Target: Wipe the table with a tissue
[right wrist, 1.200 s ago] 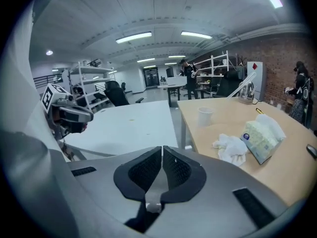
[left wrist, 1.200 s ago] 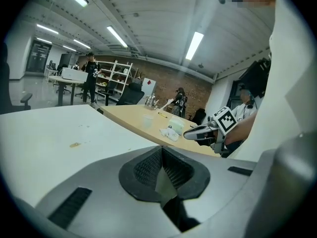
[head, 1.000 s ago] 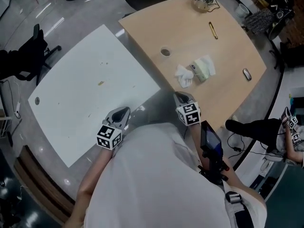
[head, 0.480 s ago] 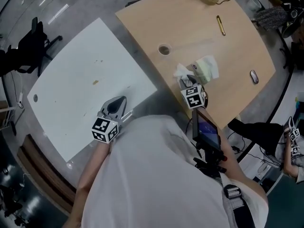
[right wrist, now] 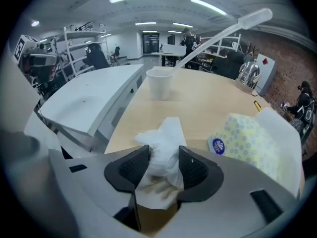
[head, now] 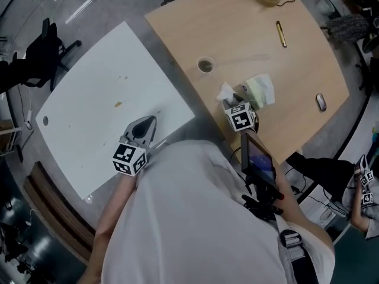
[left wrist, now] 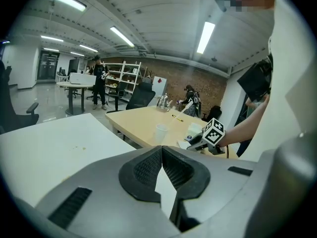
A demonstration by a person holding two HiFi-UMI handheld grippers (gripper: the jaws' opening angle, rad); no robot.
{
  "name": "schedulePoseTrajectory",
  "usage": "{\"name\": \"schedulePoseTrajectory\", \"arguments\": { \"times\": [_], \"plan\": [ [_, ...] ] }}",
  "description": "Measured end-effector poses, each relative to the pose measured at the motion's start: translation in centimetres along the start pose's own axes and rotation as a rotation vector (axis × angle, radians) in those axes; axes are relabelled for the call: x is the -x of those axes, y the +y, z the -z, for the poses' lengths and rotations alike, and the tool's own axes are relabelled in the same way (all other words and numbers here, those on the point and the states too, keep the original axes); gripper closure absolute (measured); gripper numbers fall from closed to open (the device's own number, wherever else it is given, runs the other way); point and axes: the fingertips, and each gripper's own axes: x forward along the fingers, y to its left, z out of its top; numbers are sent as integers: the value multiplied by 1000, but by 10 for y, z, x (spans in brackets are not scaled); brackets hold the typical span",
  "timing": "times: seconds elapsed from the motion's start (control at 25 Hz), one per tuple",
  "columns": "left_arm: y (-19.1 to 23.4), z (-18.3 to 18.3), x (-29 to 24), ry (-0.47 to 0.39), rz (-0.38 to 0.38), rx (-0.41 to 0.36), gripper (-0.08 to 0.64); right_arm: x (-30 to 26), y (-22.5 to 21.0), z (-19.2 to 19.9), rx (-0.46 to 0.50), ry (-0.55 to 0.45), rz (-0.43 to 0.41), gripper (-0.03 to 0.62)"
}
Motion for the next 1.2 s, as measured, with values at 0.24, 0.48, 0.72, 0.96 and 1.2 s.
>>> {"name": "schedulePoseTrajectory", "arguments": {
  "times": [0.24, 0.48, 0.72, 0.96, 1.2],
  "plan": [
    [-3, 4, -3, 20, -10, 4, 552, -8, 3, 6, -61, 2, -64, 456],
    [-8, 4, -4, 26, -26, 5, 552, -4, 5, 1, -67, -26, -91, 502],
    [-6, 16, 5, 30, -65, 23, 552, 20, 35, -40, -119, -181, -202, 505],
    [4, 29, 23, 28, -133, 46, 552, 29, 106, -77, -54, -255, -373, 505],
    [4, 40, 43, 21, -204, 97, 552, 29, 156, -98, 45, -271, -509, 505]
  ]
}}
